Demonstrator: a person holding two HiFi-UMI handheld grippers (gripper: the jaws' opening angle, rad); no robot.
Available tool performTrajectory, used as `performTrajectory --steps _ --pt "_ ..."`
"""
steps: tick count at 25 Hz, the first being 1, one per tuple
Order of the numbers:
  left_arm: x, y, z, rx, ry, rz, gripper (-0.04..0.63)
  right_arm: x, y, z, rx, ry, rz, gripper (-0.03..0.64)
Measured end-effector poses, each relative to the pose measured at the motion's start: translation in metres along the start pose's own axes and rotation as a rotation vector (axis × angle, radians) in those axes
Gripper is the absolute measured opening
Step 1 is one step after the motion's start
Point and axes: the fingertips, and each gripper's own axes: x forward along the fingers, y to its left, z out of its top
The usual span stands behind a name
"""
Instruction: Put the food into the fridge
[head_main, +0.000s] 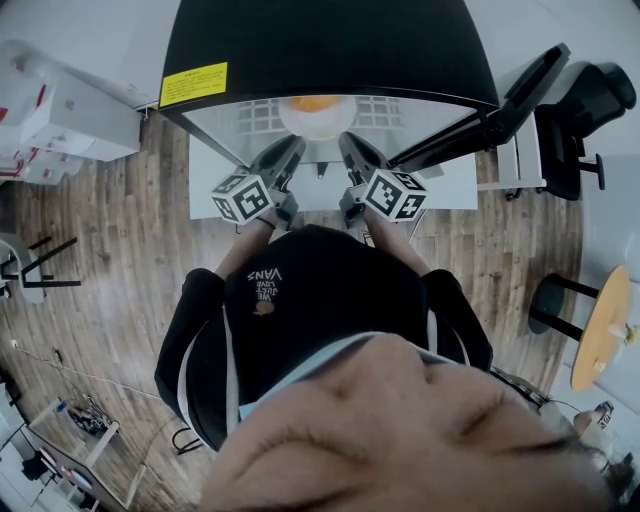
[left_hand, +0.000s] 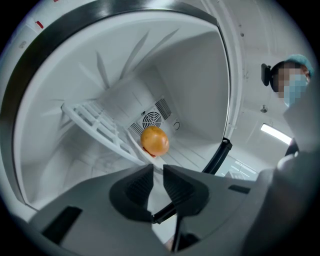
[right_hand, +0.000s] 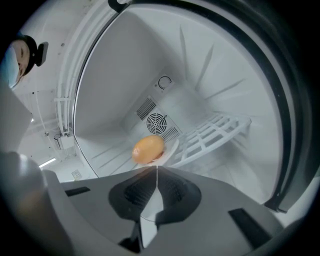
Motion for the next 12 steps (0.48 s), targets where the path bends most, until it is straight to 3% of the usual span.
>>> performTrajectory --steps 12 --pt "0.0066 0.0069 0.0059 -0.014 -0.004 0.004 0.058 0.0092 -0.0034 0.0062 0.004 -0.001 0.001 0.018"
